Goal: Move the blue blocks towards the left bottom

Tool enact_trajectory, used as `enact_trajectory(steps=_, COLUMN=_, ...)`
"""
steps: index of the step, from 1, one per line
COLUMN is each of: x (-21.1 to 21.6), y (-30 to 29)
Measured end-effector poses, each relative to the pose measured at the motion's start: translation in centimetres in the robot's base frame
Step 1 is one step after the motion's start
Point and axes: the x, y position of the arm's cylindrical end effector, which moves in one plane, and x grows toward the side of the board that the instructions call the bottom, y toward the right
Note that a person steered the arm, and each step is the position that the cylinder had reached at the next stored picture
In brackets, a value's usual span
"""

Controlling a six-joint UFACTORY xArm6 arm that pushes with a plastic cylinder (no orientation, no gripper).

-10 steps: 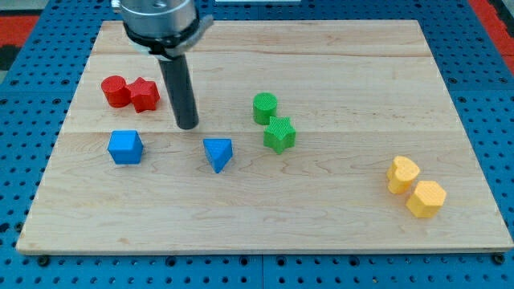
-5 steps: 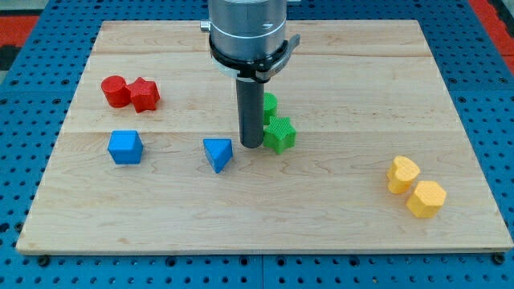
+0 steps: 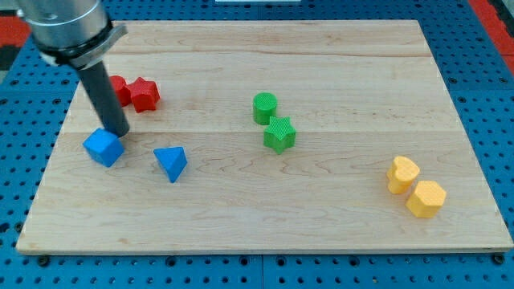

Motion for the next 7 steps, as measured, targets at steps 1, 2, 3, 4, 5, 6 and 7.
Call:
enact_trajectory(steps=1, x=4.0, y=-1.3)
enact_trajectory(steps=2, x=3.7, y=1.0)
enact_trajectory(steps=3, x=2.7, y=7.0)
enact_trajectory(steps=4, x=1.4, y=12.1)
enact_trajectory(steps=5, x=2.5, y=15.8)
enact_trajectory(steps=6, x=5.4, y=15.7)
enact_trajectory(steps=7, x=7.3, y=14.4)
